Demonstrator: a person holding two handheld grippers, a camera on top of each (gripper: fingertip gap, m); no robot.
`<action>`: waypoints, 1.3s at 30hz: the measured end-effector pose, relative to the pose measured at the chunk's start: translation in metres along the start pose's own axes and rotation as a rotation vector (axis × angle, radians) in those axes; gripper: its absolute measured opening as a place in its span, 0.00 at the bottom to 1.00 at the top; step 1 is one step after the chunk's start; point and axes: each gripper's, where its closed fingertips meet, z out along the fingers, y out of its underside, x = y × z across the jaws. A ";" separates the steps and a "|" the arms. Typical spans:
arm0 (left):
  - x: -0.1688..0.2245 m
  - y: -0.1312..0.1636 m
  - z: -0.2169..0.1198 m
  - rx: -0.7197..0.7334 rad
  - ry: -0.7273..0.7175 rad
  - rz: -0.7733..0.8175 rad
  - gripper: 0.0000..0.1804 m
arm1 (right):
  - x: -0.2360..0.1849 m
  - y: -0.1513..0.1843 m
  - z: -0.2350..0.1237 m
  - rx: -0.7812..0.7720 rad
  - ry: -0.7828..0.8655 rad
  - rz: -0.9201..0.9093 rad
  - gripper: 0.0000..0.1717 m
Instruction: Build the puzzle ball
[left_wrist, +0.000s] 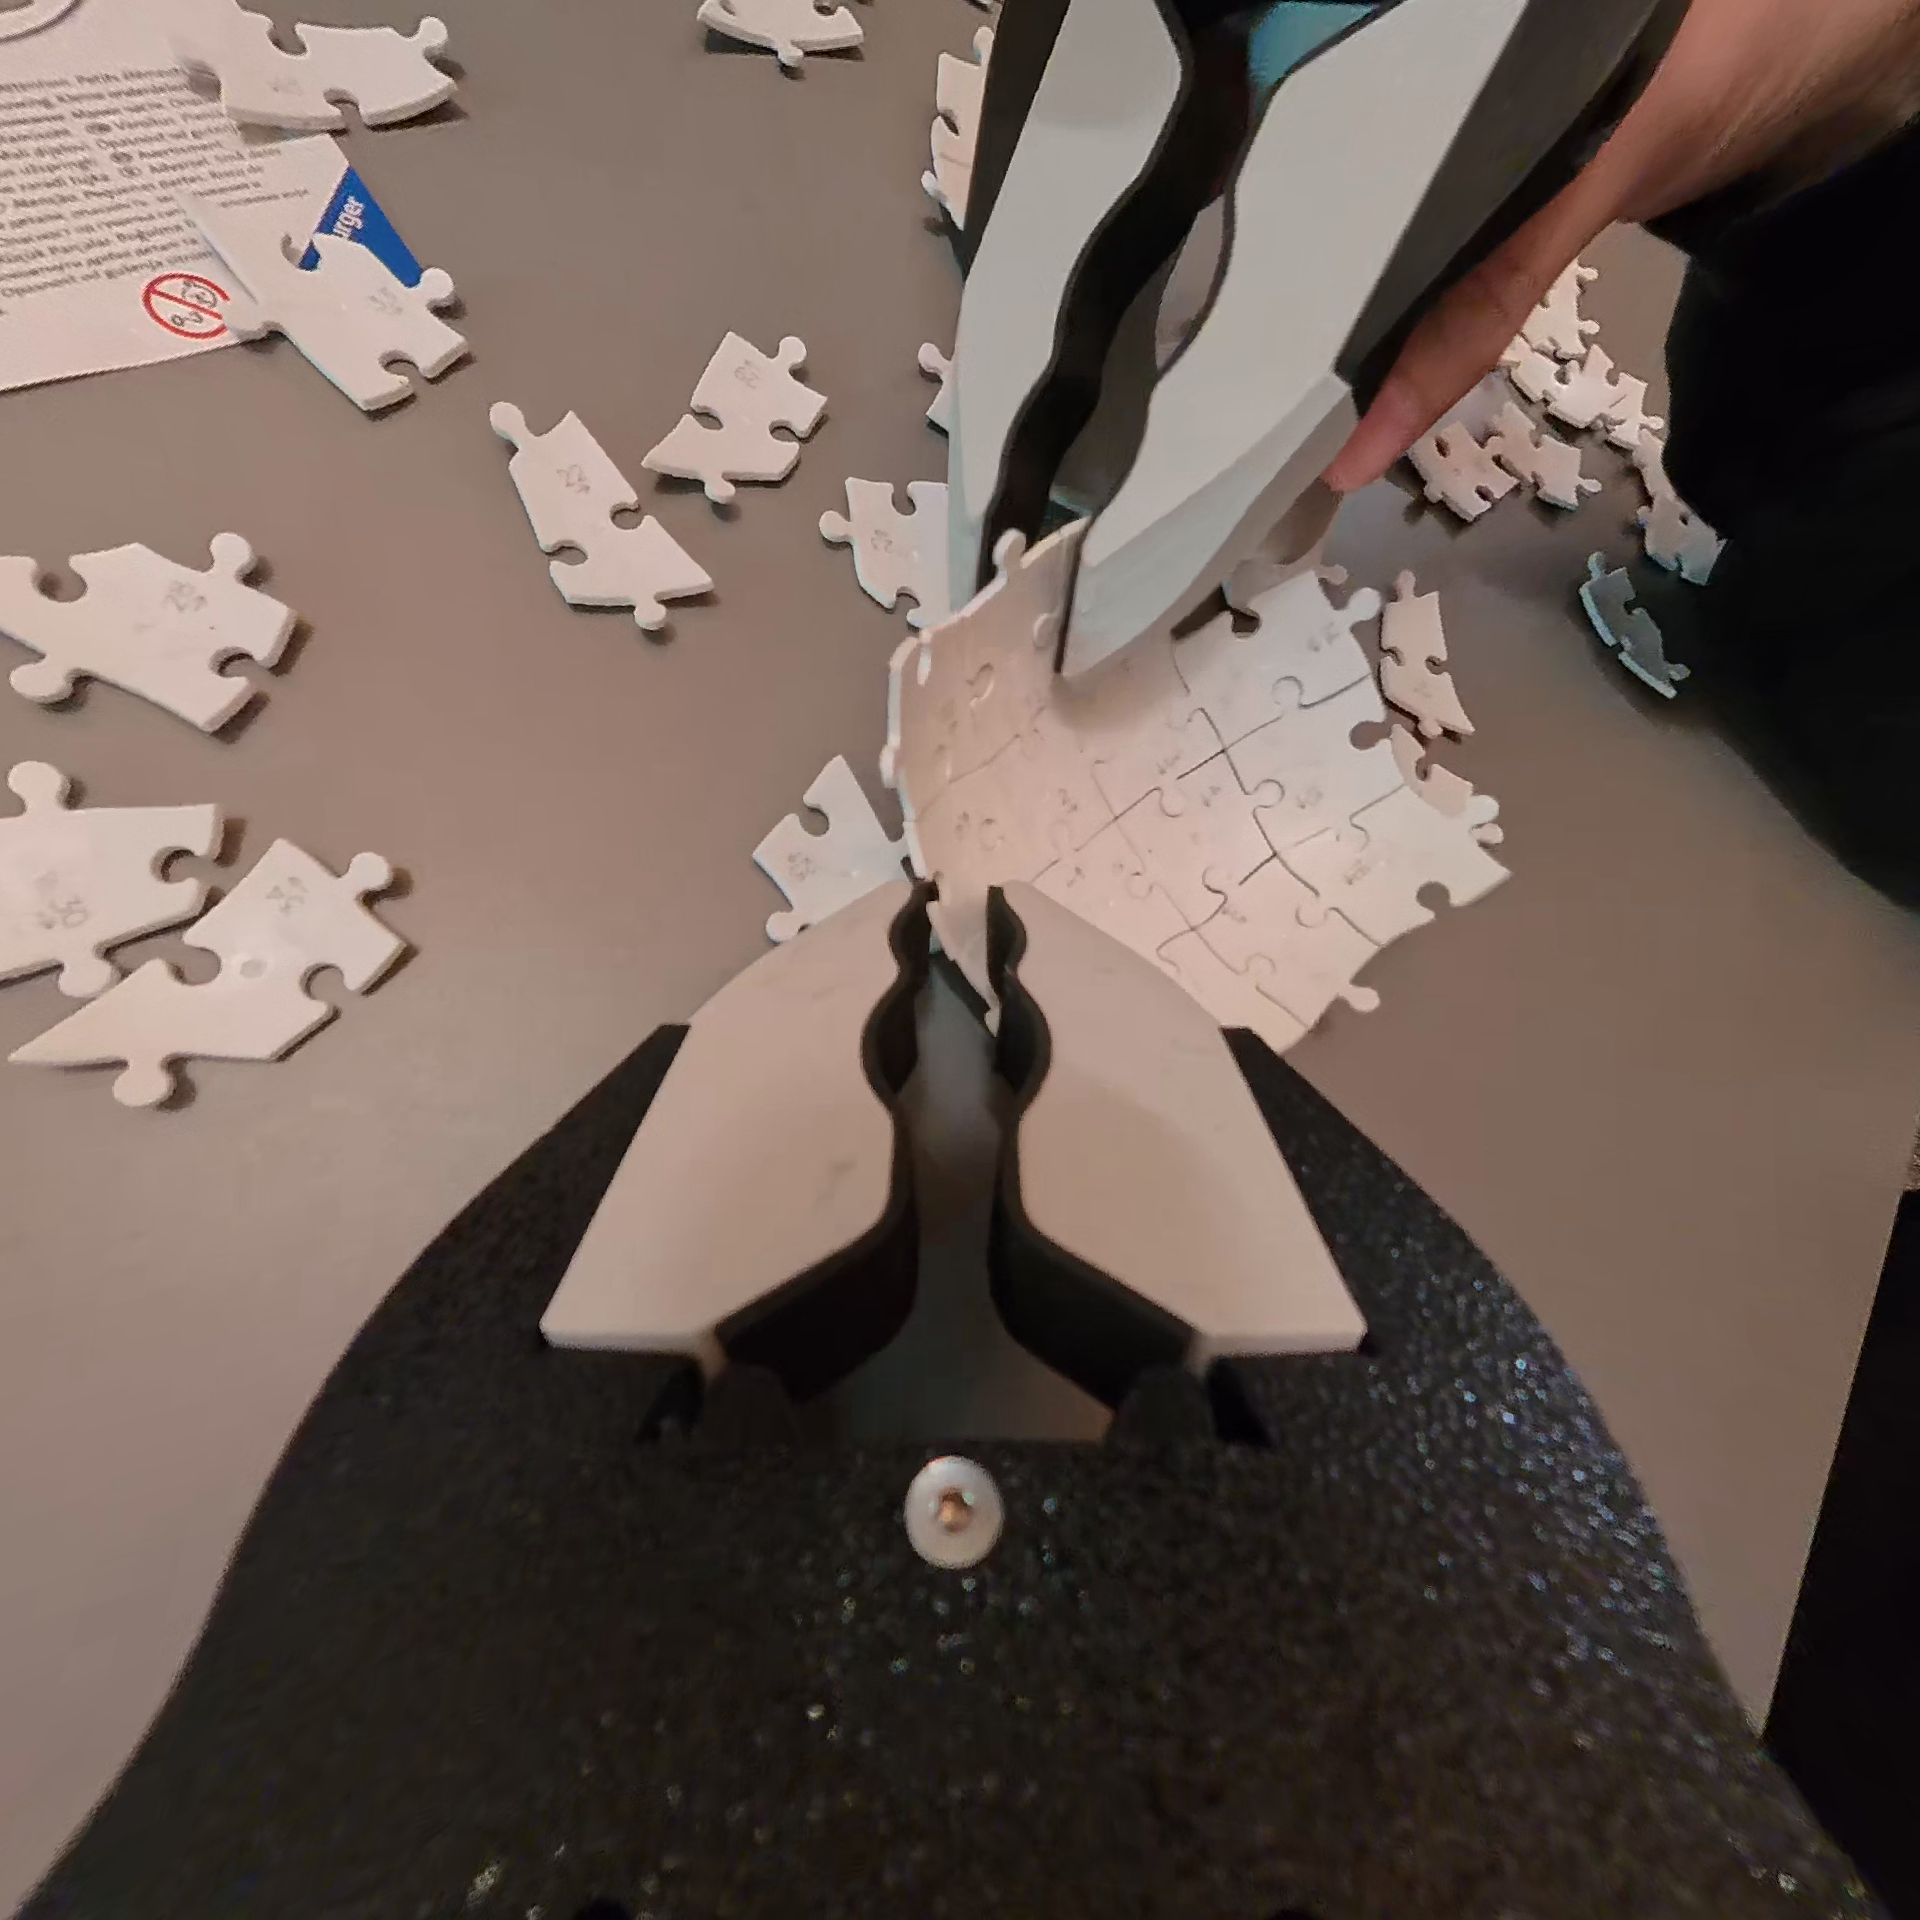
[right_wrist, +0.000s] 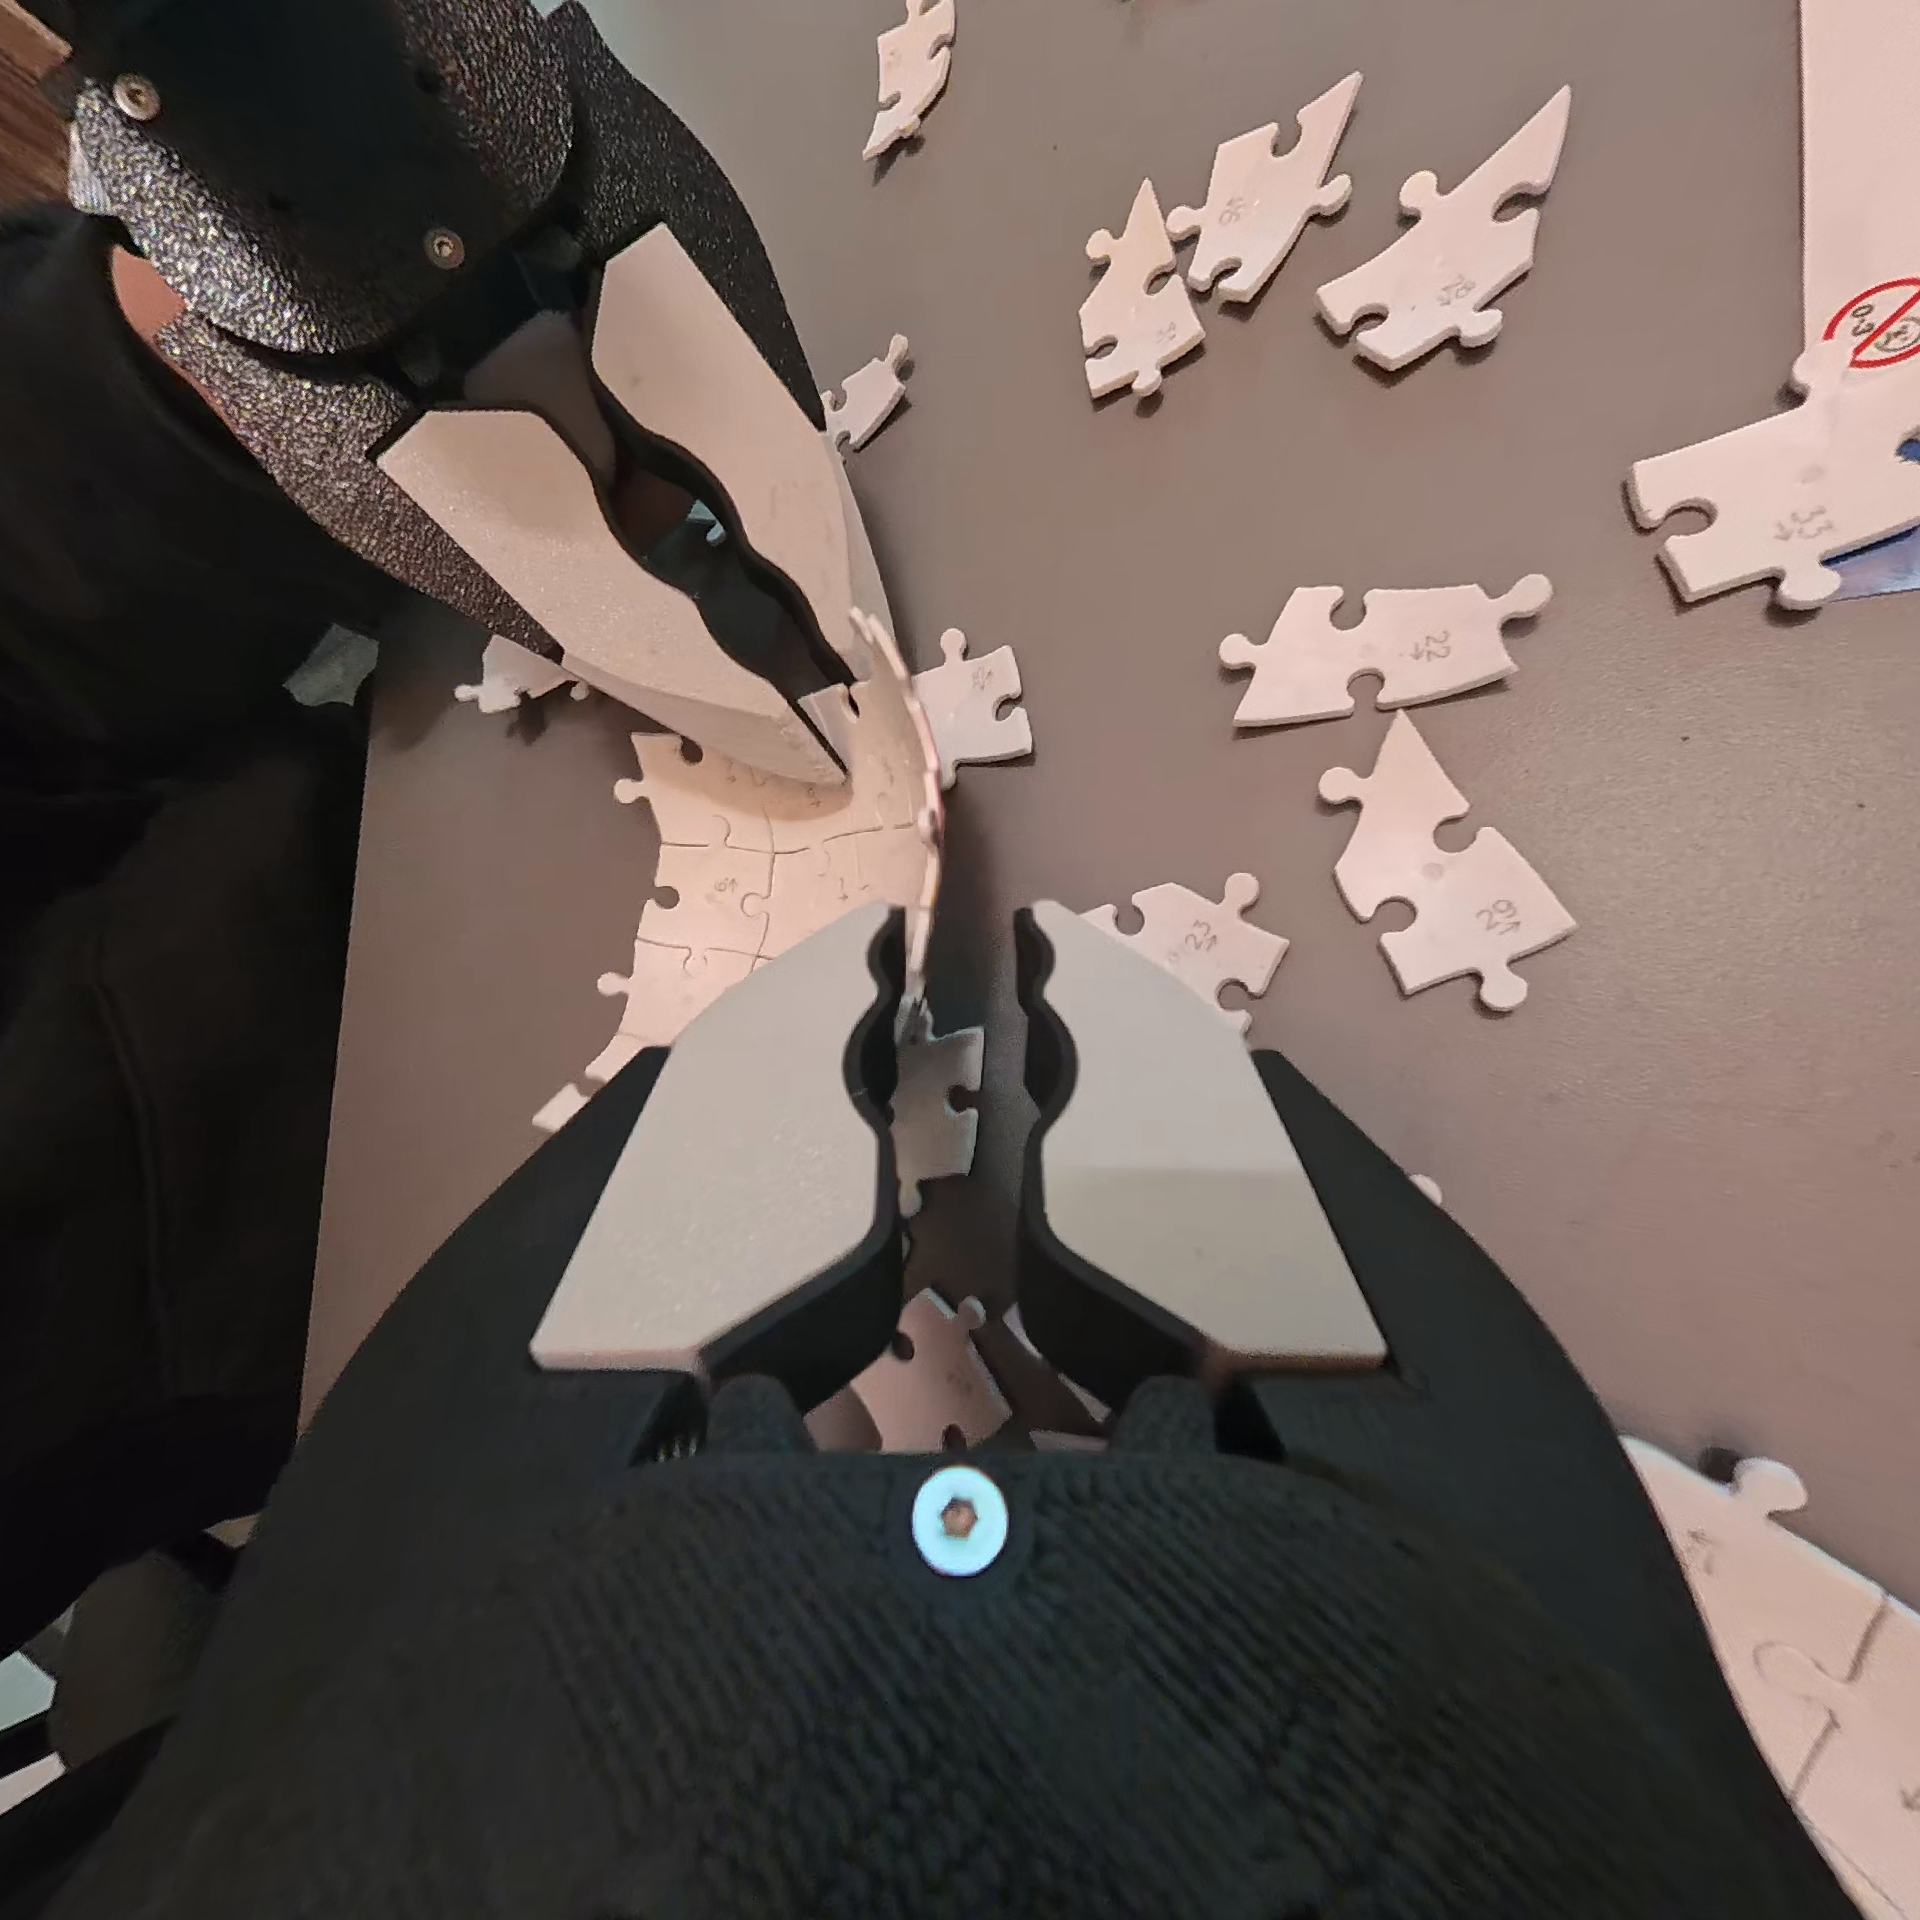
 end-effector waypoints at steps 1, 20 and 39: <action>0.000 0.000 0.000 0.002 0.000 0.000 0.05 | -0.001 0.002 -0.001 -0.009 -0.004 0.002 0.13; 0.003 -0.001 0.000 0.032 -0.081 -0.037 0.05 | -0.012 0.011 -0.009 -0.021 -0.083 0.123 0.05; 0.003 -0.004 -0.002 0.064 -0.078 -0.021 0.04 | -0.004 0.011 -0.006 -0.038 -0.005 0.095 0.02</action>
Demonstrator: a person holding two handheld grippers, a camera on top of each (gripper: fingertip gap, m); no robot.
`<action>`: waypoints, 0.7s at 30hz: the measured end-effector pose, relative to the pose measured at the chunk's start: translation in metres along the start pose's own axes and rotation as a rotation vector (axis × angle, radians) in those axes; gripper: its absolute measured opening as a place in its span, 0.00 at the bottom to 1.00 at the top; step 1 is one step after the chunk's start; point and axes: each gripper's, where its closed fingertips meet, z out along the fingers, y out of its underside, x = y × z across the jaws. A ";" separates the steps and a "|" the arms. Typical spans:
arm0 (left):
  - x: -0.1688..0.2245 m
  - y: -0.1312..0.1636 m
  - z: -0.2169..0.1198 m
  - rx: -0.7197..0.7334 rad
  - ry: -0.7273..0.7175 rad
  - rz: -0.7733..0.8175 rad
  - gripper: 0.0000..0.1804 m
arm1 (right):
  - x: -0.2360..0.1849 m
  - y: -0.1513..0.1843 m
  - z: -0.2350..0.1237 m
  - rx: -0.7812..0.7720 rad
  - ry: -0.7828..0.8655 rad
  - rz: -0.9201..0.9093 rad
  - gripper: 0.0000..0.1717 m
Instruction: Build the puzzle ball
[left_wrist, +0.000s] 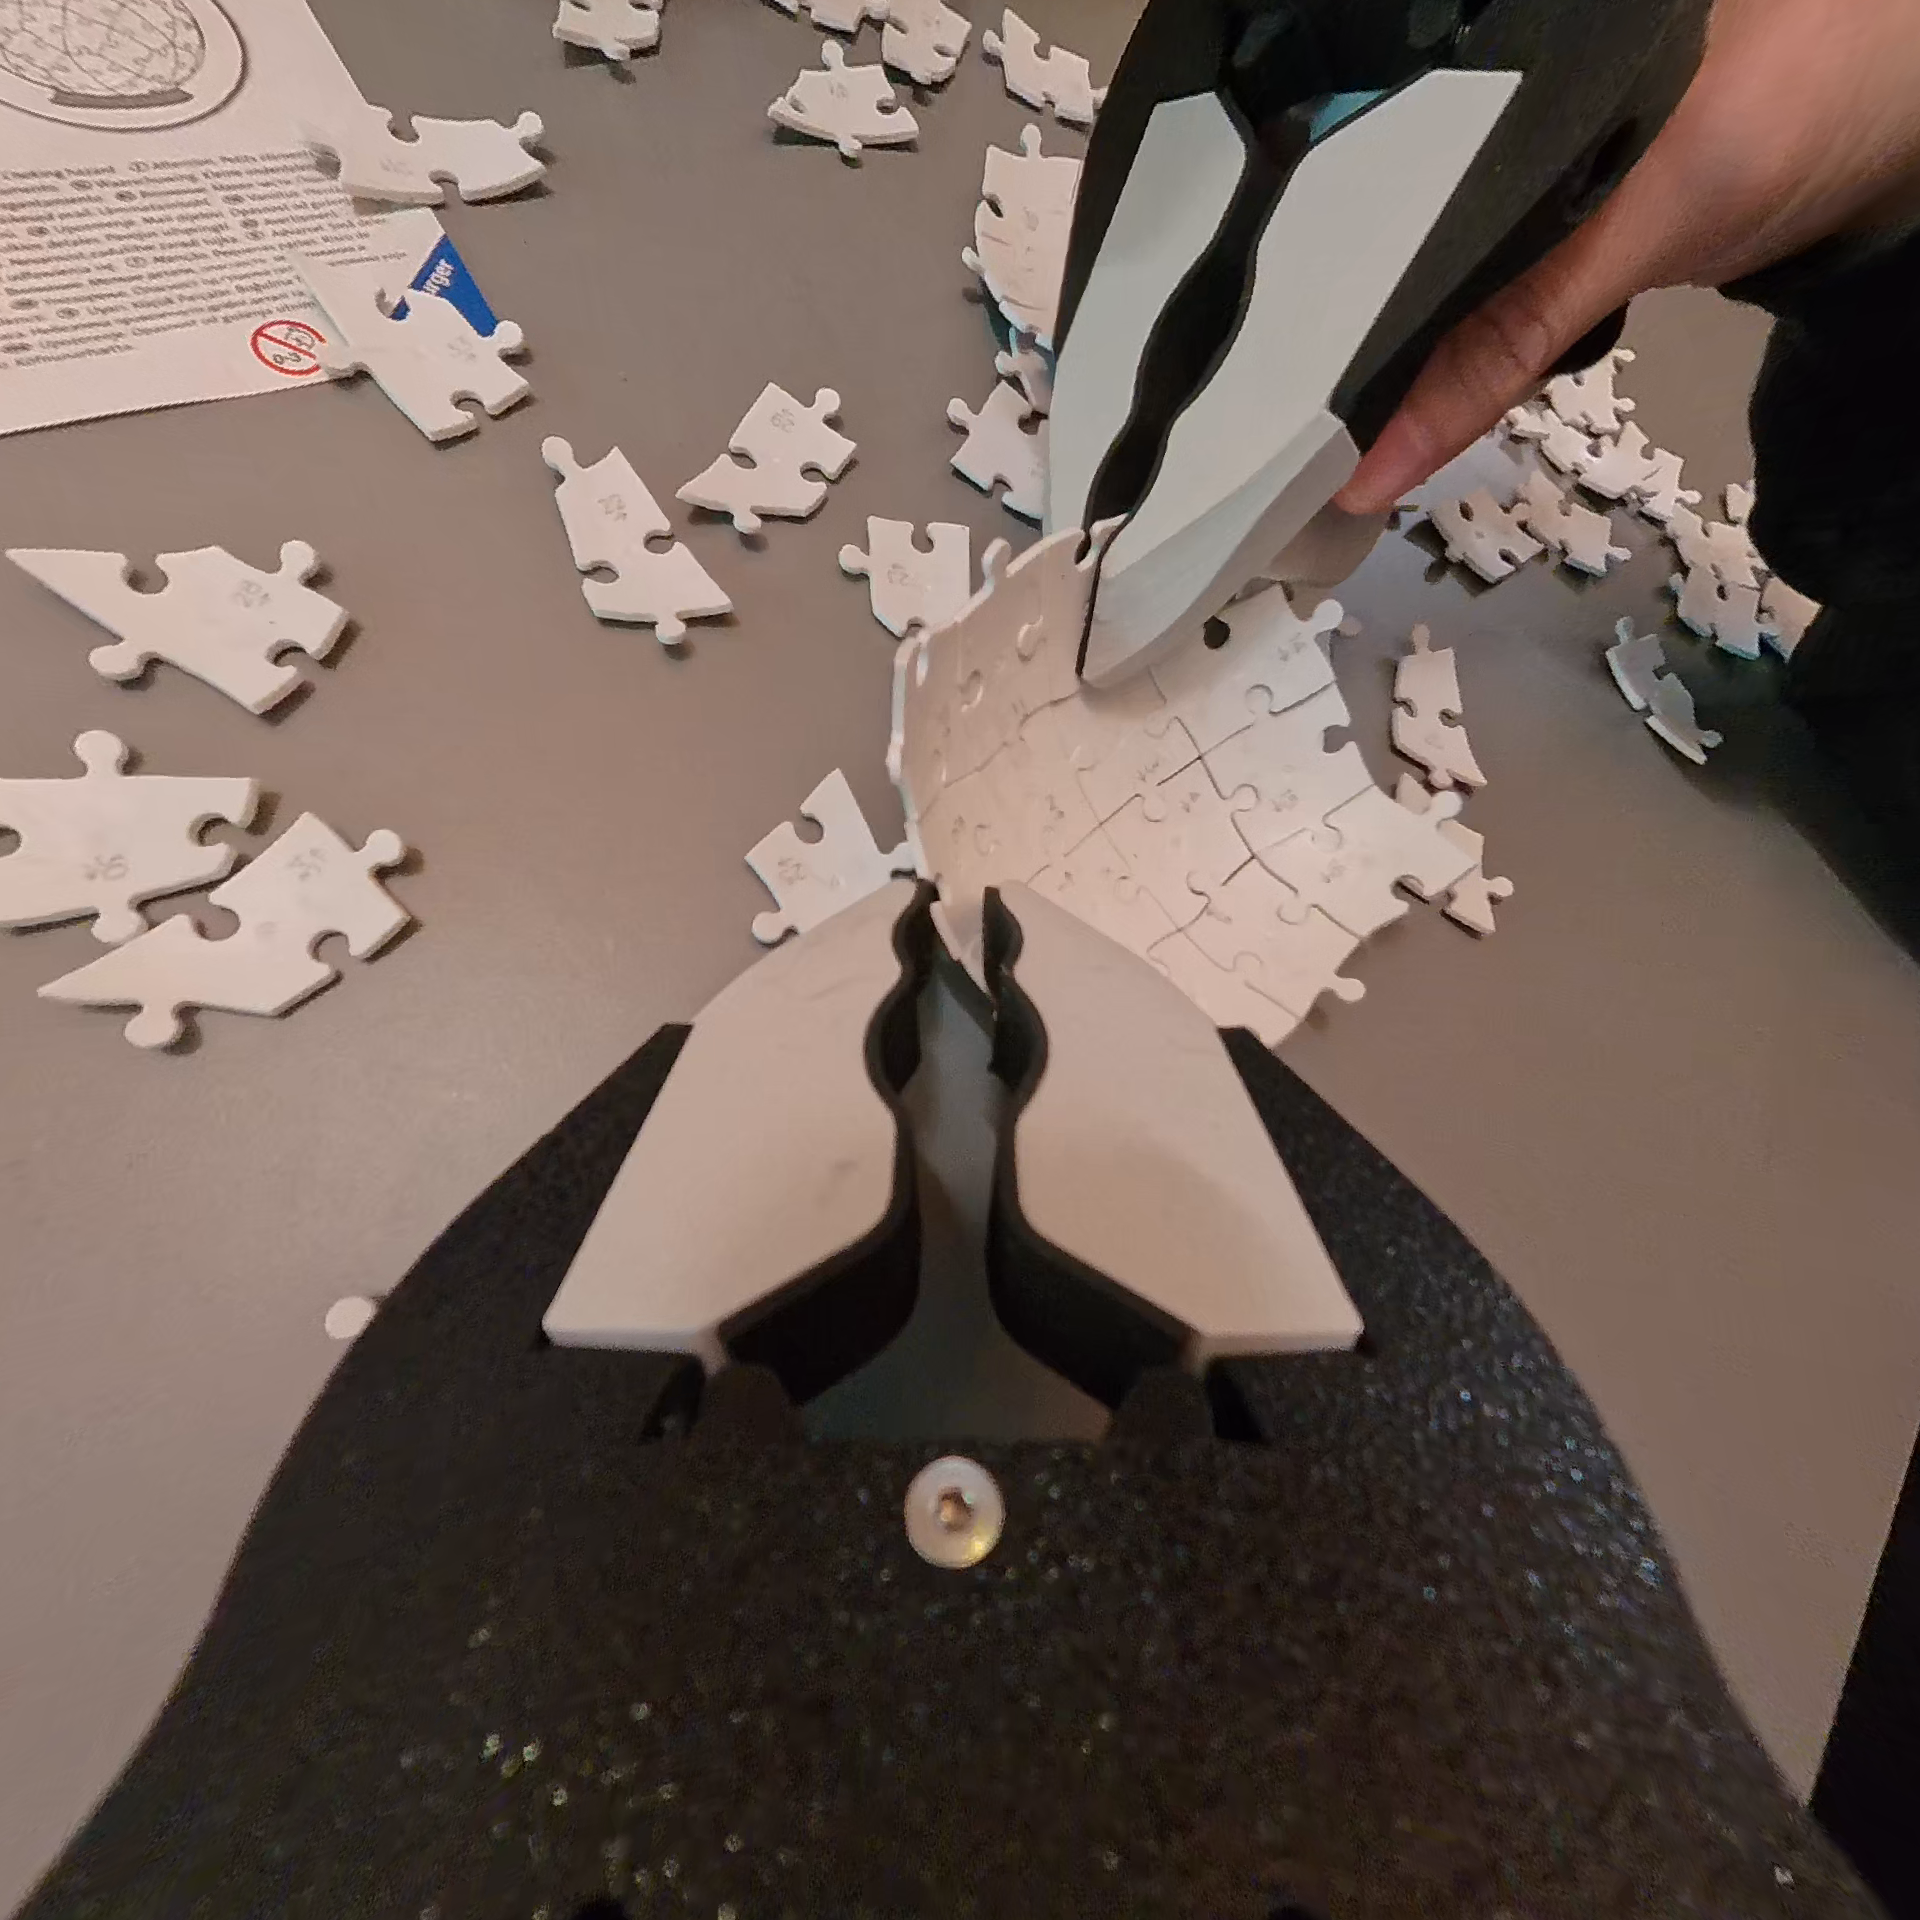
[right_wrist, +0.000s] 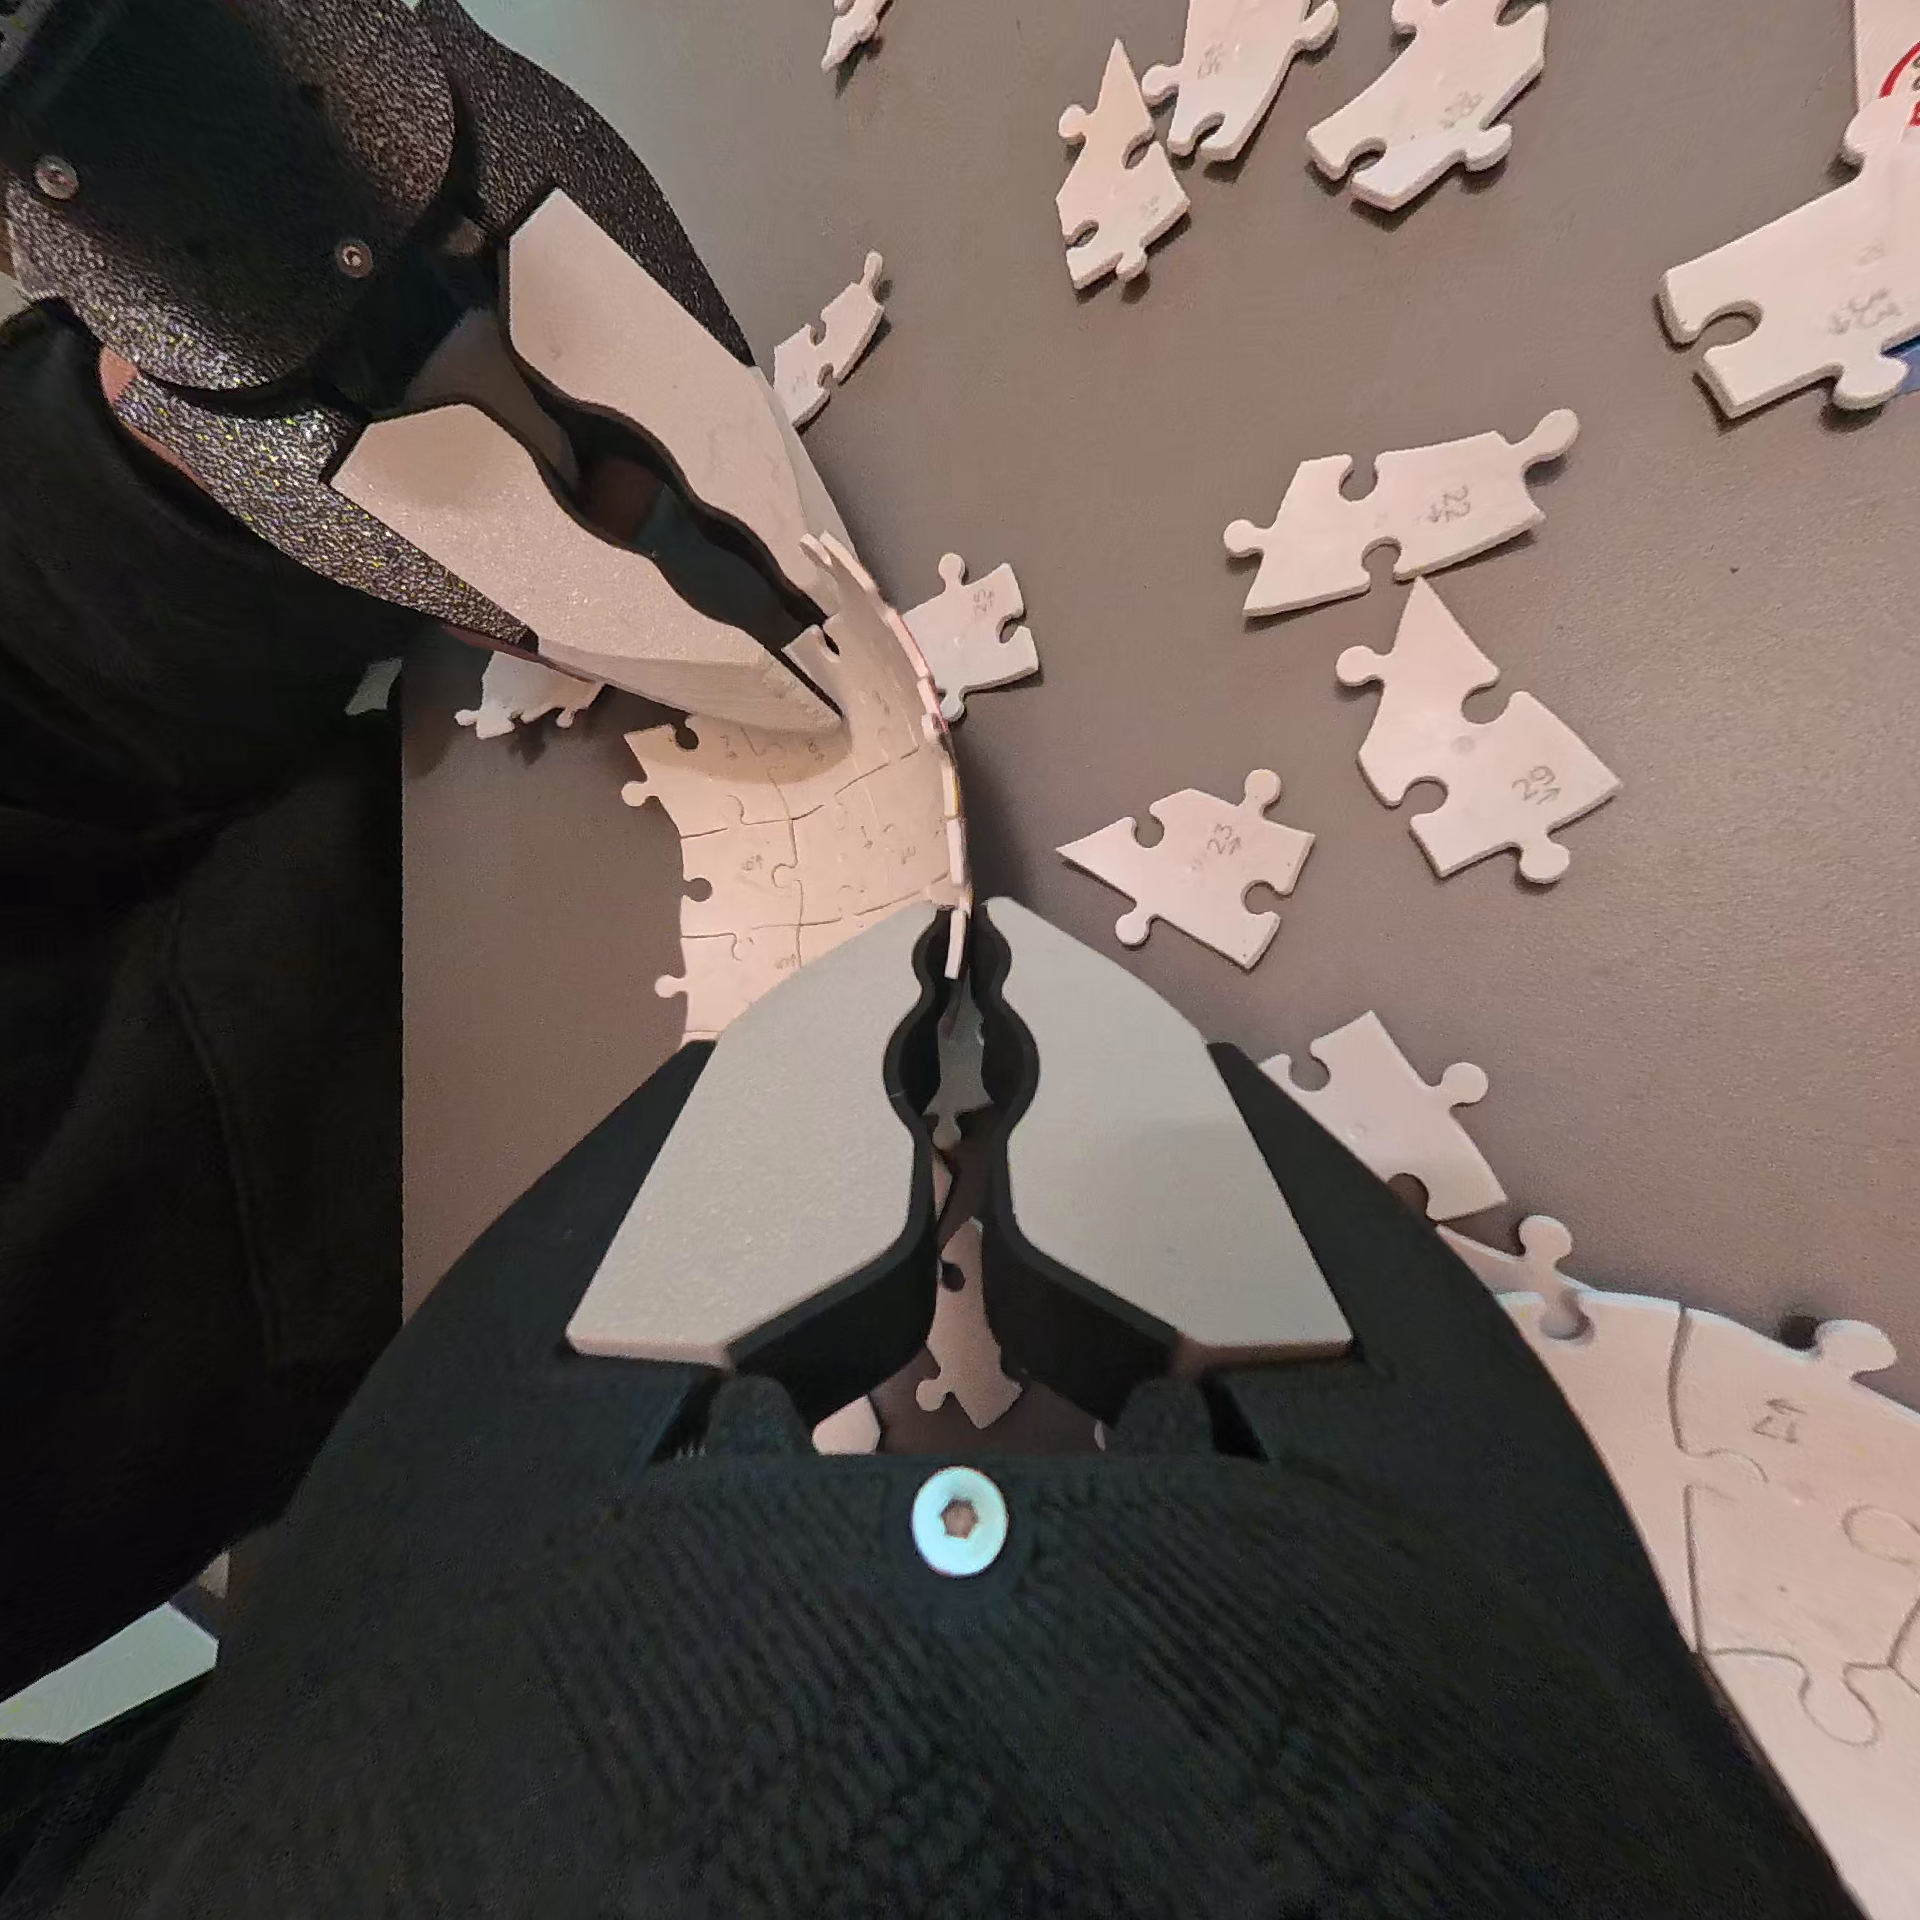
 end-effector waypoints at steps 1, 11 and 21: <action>0.000 0.000 0.000 0.003 -0.002 -0.001 0.04 | 0.000 -0.001 0.000 0.006 -0.001 0.001 0.02; 0.000 -0.001 -0.001 0.008 0.003 0.007 0.04 | 0.001 -0.002 -0.002 -0.002 0.018 -0.043 0.02; 0.001 -0.005 -0.001 0.026 0.006 0.014 0.03 | 0.001 -0.004 0.006 -0.020 0.016 -0.082 0.02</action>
